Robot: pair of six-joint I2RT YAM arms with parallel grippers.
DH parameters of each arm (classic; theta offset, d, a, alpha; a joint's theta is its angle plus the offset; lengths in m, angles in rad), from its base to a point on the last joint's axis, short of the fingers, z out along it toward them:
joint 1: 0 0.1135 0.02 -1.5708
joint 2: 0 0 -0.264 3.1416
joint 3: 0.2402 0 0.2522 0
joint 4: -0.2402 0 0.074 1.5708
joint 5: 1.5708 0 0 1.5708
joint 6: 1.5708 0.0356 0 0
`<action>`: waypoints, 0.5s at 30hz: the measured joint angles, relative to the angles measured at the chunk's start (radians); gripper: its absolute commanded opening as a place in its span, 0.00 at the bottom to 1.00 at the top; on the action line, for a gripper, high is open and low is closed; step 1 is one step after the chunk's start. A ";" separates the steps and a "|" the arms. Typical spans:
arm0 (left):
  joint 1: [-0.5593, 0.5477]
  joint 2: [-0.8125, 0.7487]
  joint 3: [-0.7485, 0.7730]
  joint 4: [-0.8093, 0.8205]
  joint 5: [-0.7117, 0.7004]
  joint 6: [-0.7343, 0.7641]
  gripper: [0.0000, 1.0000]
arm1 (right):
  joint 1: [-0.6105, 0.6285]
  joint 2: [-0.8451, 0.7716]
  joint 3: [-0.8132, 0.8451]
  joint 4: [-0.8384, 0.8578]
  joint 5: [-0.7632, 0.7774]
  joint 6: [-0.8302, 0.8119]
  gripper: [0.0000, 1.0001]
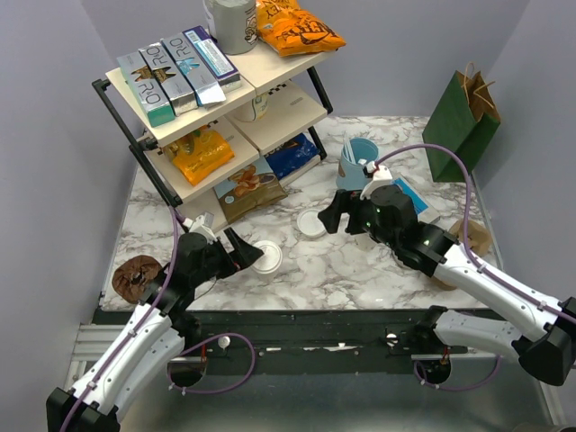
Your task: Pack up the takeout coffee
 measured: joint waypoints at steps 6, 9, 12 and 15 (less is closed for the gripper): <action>0.000 0.006 0.014 -0.015 0.014 0.011 0.99 | 0.000 -0.019 -0.001 0.001 0.011 -0.016 1.00; 0.000 0.013 0.058 -0.042 -0.002 0.015 0.99 | 0.000 -0.020 0.000 -0.002 0.022 -0.019 1.00; 0.000 0.018 0.098 -0.073 -0.038 0.019 0.99 | 0.000 -0.024 0.001 -0.005 0.024 -0.032 1.00; 0.000 0.018 0.129 -0.097 -0.063 0.028 0.99 | 0.000 -0.027 0.006 -0.013 0.024 -0.050 1.00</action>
